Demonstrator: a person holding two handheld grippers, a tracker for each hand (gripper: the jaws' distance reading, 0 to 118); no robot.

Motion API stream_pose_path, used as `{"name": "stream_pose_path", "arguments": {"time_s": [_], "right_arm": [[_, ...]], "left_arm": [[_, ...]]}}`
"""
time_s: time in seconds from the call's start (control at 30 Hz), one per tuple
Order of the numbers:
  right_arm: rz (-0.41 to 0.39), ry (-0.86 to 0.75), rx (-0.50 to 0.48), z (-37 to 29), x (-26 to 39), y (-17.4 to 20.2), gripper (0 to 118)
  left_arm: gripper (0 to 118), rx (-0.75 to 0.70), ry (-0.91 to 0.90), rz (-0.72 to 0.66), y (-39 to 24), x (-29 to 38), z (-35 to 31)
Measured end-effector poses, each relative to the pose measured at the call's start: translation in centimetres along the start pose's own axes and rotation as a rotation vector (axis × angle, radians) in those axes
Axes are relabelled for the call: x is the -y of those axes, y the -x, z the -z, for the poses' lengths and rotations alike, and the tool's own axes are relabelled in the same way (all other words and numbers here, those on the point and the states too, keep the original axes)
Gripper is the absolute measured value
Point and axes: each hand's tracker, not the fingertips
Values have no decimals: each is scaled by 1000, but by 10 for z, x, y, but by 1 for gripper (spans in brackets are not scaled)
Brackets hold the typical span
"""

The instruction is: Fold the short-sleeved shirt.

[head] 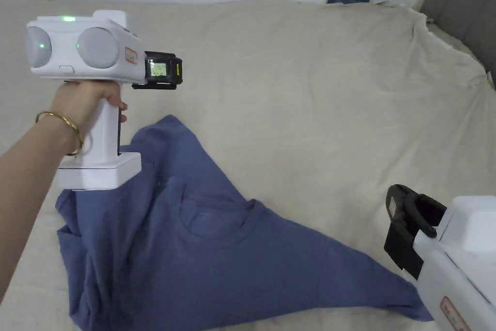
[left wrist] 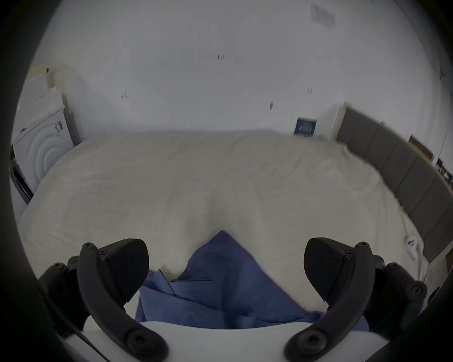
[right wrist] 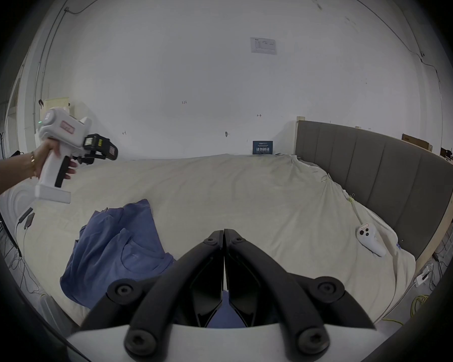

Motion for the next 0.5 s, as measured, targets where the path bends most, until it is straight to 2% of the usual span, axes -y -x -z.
{"name": "stream_pose_path", "arguments": {"time_s": [0.1, 0.23, 0.4, 0.47, 0.5], "right_arm": [[4, 21, 5, 3, 2, 1, 0], [2, 52, 12, 19, 2, 3, 0], [-16, 111, -2, 50, 3, 5, 0], [-40, 123, 5, 58, 5, 8, 0], [-50, 128, 6, 62, 5, 9, 0]], "left_arm": [[118, -61, 151, 54, -1, -6, 49], [118, -82, 208, 17, 6, -7, 106], [118, -118, 292, 92, 6, 1, 159], [113, -115, 320, 117, 5, 4, 179], [107, -123, 336, 126, 4, 6, 189]]}}
